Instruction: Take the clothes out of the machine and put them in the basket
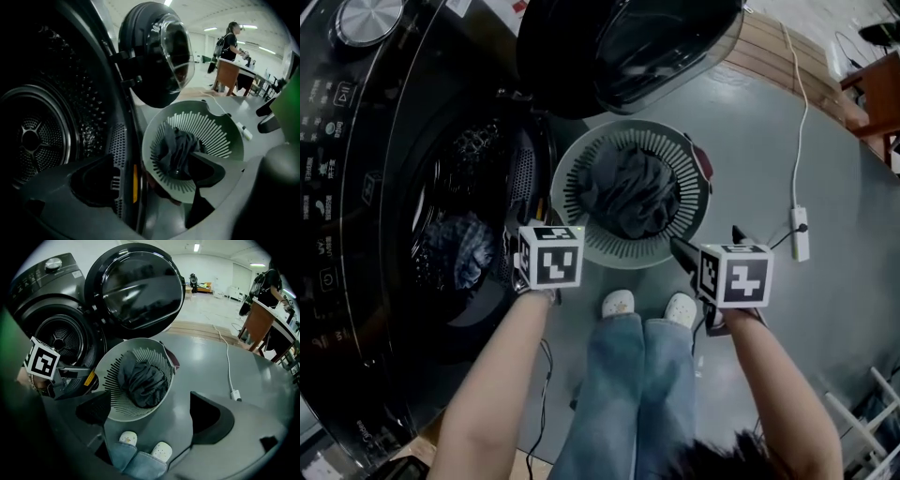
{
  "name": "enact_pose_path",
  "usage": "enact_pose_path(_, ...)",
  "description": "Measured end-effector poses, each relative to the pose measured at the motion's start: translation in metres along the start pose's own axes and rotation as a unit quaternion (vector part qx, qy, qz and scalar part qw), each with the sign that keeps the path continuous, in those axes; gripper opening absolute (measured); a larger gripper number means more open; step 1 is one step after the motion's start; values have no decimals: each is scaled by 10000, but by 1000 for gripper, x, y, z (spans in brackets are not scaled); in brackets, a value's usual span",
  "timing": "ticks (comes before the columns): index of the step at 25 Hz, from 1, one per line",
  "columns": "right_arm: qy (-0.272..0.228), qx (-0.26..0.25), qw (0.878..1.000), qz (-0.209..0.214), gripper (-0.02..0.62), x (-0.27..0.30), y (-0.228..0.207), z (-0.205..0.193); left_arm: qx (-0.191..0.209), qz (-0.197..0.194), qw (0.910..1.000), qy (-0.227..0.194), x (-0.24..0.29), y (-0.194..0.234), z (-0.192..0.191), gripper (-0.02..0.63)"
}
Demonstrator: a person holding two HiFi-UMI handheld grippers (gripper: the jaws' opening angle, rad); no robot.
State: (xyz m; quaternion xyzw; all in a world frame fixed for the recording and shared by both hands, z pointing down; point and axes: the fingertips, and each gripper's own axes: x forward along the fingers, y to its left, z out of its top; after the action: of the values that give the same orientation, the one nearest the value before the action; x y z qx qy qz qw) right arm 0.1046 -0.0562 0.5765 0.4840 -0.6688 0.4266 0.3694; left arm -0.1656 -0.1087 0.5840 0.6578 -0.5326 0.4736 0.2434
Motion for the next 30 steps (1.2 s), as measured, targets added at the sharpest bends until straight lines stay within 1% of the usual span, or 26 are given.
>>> enact_pose_path(4, 45, -48, 9999, 79, 526, 10, 14, 0, -262, 555, 9979, 218, -6, 40, -28, 472)
enact_pose_path(7, 137, -122, 9998, 114, 526, 15, 25, -4, -490, 859, 9943, 388, -15, 62, -51, 471)
enact_pose_path(9, 220, -277, 9992, 190, 526, 19, 36, -7, -642, 979, 9920, 470, -19, 72, -64, 471)
enact_pose_path(11, 317, -614, 9972, 299, 526, 24, 51, -10, -821, 1107, 9890, 529, -22, 83, -74, 471)
enact_pose_path(13, 403, -1074, 9925, 412, 526, 28, 66, -10, -946, 1258, 9859, 573, -25, 94, -82, 471)
enact_pose_path(15, 464, -1454, 9869, 518, 526, 30, 79, -9, -977, 1384, 9836, 619, -27, 104, -88, 471)
enact_pose_path(16, 468, -1555, 9851, 560, 526, 31, 84, -8, -959, 1451, 9826, 651, -28, 109, -91, 471)
enact_pose_path(18, 458, -1585, 9845, 601, 526, 35, 89, -7, -875, 1599, 9806, 726, -27, 120, -99, 471)
enact_pose_path(21, 629, -1455, 9854, 623, 526, 43, 91, -12, -844, 1843, 9763, 761, -25, 140, -103, 471)
enact_pose_path(23, 622, -1473, 9852, 614, 526, 44, 92, -11, -1000, 2043, 9709, 752, -26, 152, -103, 470)
enact_pose_path(25, 605, -1481, 9853, 604, 526, 45, 91, -10, -1223, 2261, 9632, 789, -29, 163, -104, 469)
enact_pose_path(27, 657, -1471, 9849, 634, 526, 47, 90, -11, -1305, 2414, 9570, 941, -30, 172, -107, 469)
enact_pose_path(30, 700, -1552, 9829, 701, 526, 51, 91, -11, -1124, 2482, 9528, 1340, -23, 179, -112, 469)
